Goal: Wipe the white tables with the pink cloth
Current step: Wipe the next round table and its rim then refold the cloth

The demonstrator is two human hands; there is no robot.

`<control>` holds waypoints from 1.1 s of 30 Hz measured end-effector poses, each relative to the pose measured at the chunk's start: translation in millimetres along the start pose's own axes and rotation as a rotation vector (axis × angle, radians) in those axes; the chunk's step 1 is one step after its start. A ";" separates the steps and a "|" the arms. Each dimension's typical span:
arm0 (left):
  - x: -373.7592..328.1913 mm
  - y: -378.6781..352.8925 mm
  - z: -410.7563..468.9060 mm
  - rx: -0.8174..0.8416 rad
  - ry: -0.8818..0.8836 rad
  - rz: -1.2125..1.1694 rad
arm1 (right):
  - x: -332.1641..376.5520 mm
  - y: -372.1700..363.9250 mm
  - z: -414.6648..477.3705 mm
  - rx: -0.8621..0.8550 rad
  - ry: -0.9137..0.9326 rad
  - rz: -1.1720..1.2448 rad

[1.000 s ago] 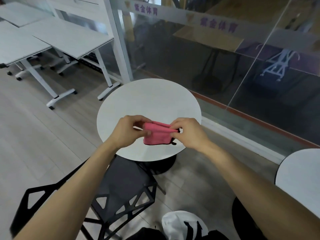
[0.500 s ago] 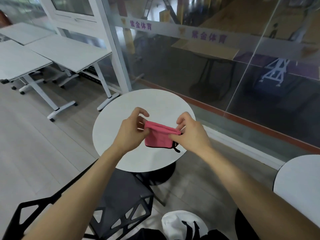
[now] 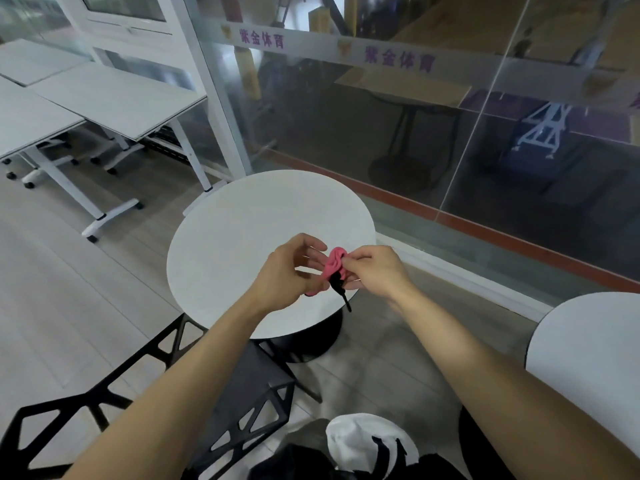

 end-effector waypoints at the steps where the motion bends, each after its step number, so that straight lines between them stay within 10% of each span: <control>1: 0.9 -5.0 1.1 0.021 -0.001 -0.005 | -3.3 3.1 0.1 -0.001 0.003 0.012; 26: 43.3 -44.9 56.4 0.289 -0.023 0.267 | -53.7 17.4 16.7 -0.088 0.008 -0.111; 33: 127.4 -11.4 64.0 0.516 0.129 0.724 | -135.9 2.2 17.0 -0.239 -0.161 -0.186</control>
Point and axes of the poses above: each hand's wrist, its own z-axis towards the middle knuckle, its own y-axis out of the back of the hand, x = y × z, the point moved 7 cm from there along z, towards the middle knuckle, and after that the axes turned 1 degree about x, right-handed, at the moved point
